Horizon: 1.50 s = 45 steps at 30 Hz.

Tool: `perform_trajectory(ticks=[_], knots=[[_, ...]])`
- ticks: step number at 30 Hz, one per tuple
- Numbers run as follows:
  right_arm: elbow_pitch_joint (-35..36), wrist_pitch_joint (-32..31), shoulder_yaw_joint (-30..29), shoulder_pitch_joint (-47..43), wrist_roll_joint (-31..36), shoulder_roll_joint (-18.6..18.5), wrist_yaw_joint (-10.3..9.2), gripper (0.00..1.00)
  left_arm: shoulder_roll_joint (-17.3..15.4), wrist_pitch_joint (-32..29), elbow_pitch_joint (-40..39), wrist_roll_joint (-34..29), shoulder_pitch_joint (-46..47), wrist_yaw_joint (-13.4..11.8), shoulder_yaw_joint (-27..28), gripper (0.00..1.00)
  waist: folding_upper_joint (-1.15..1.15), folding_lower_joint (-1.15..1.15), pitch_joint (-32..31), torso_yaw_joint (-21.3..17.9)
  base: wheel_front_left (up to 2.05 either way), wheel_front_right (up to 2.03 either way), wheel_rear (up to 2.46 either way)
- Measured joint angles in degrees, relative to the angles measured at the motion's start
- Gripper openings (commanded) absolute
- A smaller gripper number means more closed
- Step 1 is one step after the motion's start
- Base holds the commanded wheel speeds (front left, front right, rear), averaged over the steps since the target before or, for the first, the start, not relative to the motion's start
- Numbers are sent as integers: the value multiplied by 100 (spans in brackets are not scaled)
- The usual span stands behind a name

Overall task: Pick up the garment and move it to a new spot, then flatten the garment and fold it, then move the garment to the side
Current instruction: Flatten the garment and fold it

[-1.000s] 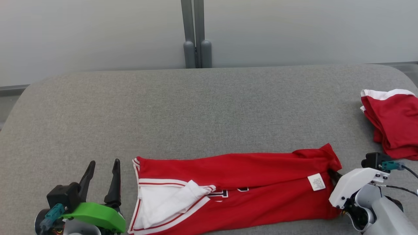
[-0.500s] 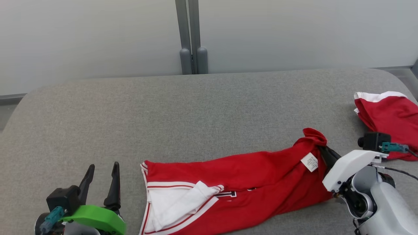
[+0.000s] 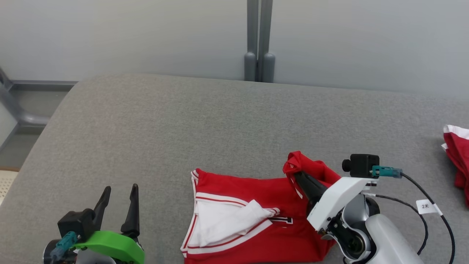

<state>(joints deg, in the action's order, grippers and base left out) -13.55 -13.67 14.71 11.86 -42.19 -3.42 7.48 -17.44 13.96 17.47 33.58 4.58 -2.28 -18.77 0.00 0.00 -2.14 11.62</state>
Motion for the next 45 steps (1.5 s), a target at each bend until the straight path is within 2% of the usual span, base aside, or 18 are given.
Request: perform_trajectory(ticks=[5,13,19,20,21,22,23,30,36,39,43,45], knots=[[-449,332,301,143,-77,49,-1,0,-2,-29,13,-3,9,3,-45,100,0,0,14,468,0,0,0],[-1285,1028,1065,755,-632,58,-1,0,-1,-33,12,-2,12,1,-77,100,0,0,77,1201,0,0,0],[-2056,1292,1707,1239,-977,63,-1,0,1,-25,55,1,33,23,-81,100,0,0,188,1542,0,0,0],[-2161,1294,1845,1304,-1080,63,-1,7,1,-22,66,8,38,23,-74,100,0,0,219,1564,0,0,0],[-2246,1304,1930,1347,-1140,64,0,7,2,-18,75,11,48,23,-73,100,0,0,243,1572,0,0,0],[-2336,1337,2045,1393,-1206,65,0,65,3,-15,85,15,66,24,-75,100,0,0,268,1568,0,0,0],[-2393,1356,2169,1439,-1302,62,0,100,2,-4,90,15,79,24,-70,100,0,0,283,1548,0,0,0],[-2247,1612,2697,1651,-1868,62,0,100,-8,24,104,64,74,15,-24,100,0,0,279,1225,0,0,0],[-1603,1636,2673,1802,-2080,-3,0,100,-30,34,30,75,19,-32,38,100,0,0,195,744,0,0,0],[-1125,1783,2477,1852,-2013,-333,1,100,-36,63,-27,85,-31,-67,91,100,0,0,152,469,0,0,0],[-713,2163,2040,1844,-1515,-936,1,100,-18,81,-188,69,-69,-111,198,100,0,0,103,87,0,0,0],[-601,2331,1759,1735,-1314,-1126,1,100,2,83,-269,48,-79,-130,258,100,0,0,84,-91,0,0,0]])
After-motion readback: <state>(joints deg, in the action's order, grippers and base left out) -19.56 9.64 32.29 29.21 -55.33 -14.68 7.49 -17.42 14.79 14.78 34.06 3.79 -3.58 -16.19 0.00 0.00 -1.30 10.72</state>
